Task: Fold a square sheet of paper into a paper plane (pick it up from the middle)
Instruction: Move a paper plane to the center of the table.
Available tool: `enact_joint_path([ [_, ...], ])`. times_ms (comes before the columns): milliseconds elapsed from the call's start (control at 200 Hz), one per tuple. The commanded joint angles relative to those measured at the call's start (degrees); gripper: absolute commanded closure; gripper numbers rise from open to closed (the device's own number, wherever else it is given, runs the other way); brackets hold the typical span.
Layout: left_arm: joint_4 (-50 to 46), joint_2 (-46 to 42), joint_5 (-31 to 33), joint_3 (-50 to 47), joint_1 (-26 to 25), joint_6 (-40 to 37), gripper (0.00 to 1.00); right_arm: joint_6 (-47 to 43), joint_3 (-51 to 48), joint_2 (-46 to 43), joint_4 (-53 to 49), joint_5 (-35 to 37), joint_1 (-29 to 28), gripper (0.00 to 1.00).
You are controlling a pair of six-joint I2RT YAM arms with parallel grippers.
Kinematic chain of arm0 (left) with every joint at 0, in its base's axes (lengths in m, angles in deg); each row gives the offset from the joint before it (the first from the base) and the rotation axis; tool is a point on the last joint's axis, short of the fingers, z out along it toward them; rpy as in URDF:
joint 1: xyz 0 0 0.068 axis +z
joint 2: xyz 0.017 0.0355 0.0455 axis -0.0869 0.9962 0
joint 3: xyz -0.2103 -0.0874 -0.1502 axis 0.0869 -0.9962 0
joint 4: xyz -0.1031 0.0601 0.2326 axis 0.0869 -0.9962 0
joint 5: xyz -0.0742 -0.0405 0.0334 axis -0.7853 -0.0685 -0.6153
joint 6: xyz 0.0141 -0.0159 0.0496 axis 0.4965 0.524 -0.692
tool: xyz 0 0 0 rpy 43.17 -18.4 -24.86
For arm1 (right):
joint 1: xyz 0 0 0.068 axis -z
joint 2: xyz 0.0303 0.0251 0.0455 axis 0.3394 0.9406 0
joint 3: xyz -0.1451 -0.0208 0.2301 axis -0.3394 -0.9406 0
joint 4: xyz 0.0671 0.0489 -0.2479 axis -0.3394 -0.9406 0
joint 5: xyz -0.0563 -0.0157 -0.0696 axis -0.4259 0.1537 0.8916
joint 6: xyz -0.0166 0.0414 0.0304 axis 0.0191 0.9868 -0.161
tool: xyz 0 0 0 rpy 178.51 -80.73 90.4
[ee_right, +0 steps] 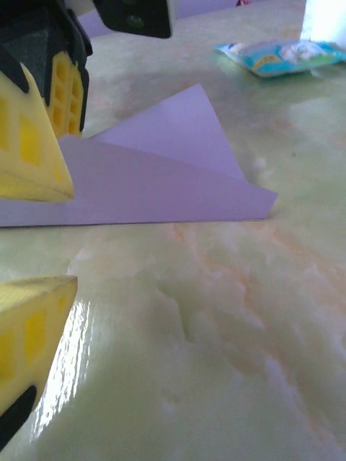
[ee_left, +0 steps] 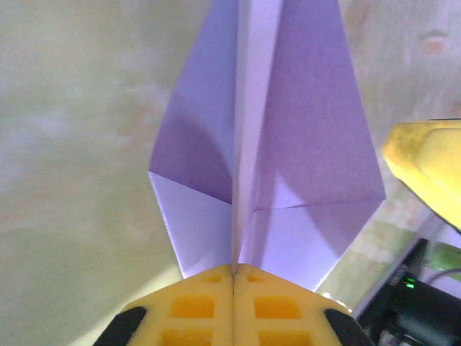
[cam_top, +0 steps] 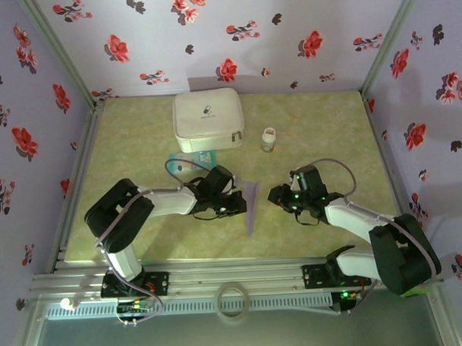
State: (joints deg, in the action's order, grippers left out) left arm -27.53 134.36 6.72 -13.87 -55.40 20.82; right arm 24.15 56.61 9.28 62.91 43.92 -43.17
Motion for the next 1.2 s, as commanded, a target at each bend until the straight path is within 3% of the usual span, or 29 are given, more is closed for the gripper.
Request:
enact_joint_path([
  [0, -15.4, -3.5, 11.7, 5.9, -1.7, -7.1, 0.97, 3.1, 0.5, -2.9, 2.2, 0.0, -1.1, 0.63],
  [160, -25.3, -2.3, 17.2, 11.0, -2.2, -10.7, 0.98, 3.4, 3.6, -2.2, 0.9, 0.2, -4.1, 0.56],
  [670, -26.3, -0.8, 17.3, 12.8, -3.1, -10.9, 0.98, 5.7, 10.3, 13.4, 6.8, -1.7, -10.4, 0.56],
  [815, -26.6, -0.3, 17.1, 13.0, -3.3, -11.0, 0.98, 5.5, 11.9, 18.2, 7.5, -2.2, -10.8, 0.64],
  [995, -26.1, 0.6, 16.8, 13.0, -3.3, -10.1, 0.97, 4.7, 12.0, 22.3, 6.8, -1.6, -10.8, 0.83],
  [1195, -24.6, 1.7, 15.2, 13.1, -3.2, -9.5, 0.93, 5.2, 10.2, 23.6, 9.9, -2.1, -10.7, 0.88],
])
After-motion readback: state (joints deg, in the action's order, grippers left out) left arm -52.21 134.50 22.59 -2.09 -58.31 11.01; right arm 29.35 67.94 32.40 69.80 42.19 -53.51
